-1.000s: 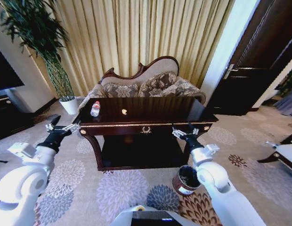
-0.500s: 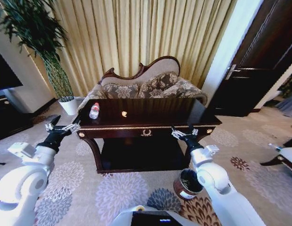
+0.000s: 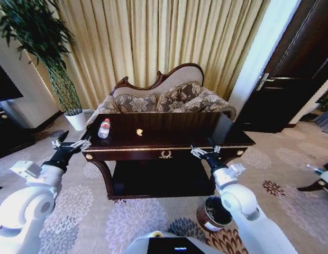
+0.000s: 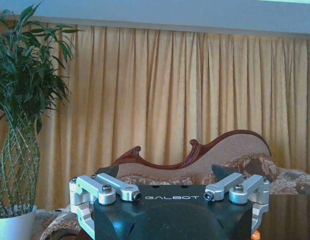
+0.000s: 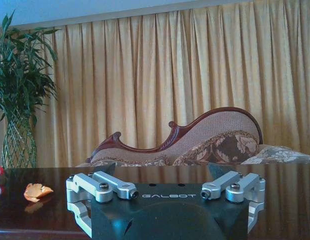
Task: Move to the front of the table and place the trash on the table into the trash bin.
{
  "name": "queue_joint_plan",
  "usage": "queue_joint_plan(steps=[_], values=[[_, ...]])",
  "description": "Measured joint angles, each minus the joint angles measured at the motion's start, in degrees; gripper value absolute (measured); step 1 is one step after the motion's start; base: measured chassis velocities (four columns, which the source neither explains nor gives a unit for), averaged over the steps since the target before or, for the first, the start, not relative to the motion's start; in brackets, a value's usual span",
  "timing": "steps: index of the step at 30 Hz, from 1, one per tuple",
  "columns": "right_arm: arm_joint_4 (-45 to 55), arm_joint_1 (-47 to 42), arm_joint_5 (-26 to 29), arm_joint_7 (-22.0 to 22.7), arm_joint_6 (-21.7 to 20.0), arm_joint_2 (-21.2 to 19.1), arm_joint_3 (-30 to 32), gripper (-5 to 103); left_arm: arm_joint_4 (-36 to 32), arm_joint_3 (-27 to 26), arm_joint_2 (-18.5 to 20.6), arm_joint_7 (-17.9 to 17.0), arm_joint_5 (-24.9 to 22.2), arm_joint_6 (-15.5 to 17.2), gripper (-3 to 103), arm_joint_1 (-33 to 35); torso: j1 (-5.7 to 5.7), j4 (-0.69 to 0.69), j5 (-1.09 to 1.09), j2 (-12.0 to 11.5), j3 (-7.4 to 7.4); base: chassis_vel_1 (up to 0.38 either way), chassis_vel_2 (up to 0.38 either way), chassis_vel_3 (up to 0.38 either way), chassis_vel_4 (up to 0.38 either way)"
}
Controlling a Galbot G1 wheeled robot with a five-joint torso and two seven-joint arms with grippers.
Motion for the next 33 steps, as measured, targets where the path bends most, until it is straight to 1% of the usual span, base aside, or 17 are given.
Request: queue_joint_plan(steps=[15,23,26,27,28,29,31,32,33], values=[[0.33,-0.07,-0.07,-0.01,-0.15,-0.06,-0.20,100,0.22,0.21,0.01,0.00,0.19,0.03,100,-0.18,0.01,0.00,0.00,-0.01,0.00,-0.118,0.111,0.108,-0.113],[1.41,0.12,0.76,0.93,-0.96,-1.33,-0.84,100,0.24,-0.01,-0.53,0.05,0.19,0.03,100,0.22,0.02,0.00,0.00,-0.02,0.01,-0.043,0.040,0.047,-0.037],[1.81,0.70,2.77,2.04,-1.76,-3.89,-1.19,100,0.15,-0.41,-1.08,0.07,0.20,0.02,100,0.78,0.00,0.00,0.00,0.00,-0.01,0.000,0.000,0.000,0.000],[2.52,2.55,7.94,3.69,-3.68,-9.11,-2.09,100,0.15,-0.87,-1.86,0.49,0.76,-0.32,100,1.80,-0.01,0.01,0.00,0.01,0.00,0.000,0.000,0.000,0.000],[2.75,3.61,10.37,3.99,-4.46,-11.51,-2.53,100,0.20,-1.10,-2.25,0.73,1.00,-0.51,100,2.11,0.00,0.01,0.01,0.00,0.00,0.000,0.000,0.000,0.000],[2.75,3.61,10.37,3.99,-4.46,-11.51,-2.53,100,0.20,-1.10,-2.25,0.73,1.00,-0.51,100,2.11,0.00,0.01,0.01,0.00,0.00,0.000,0.000,0.000,0.000],[3.11,5.28,14.31,4.50,-5.55,-15.21,-3.37,100,0.20,-1.37,-2.73,0.91,1.15,-0.64,100,2.44,0.00,0.01,0.01,0.00,0.00,0.000,0.000,0.000,0.000],[3.11,5.28,14.31,4.50,-5.55,-15.21,-3.37,100,0.20,-1.37,-2.73,0.91,1.15,-0.64,100,2.44,0.00,0.01,0.01,0.00,0.00,0.000,0.000,0.000,0.000],[3.35,6.59,17.03,4.38,-6.40,-18.10,-4.12,100,0.19,-1.43,-3.11,1.00,1.38,-0.68,100,2.57,0.00,0.01,0.01,0.00,0.00,0.000,0.000,0.000,0.000]])
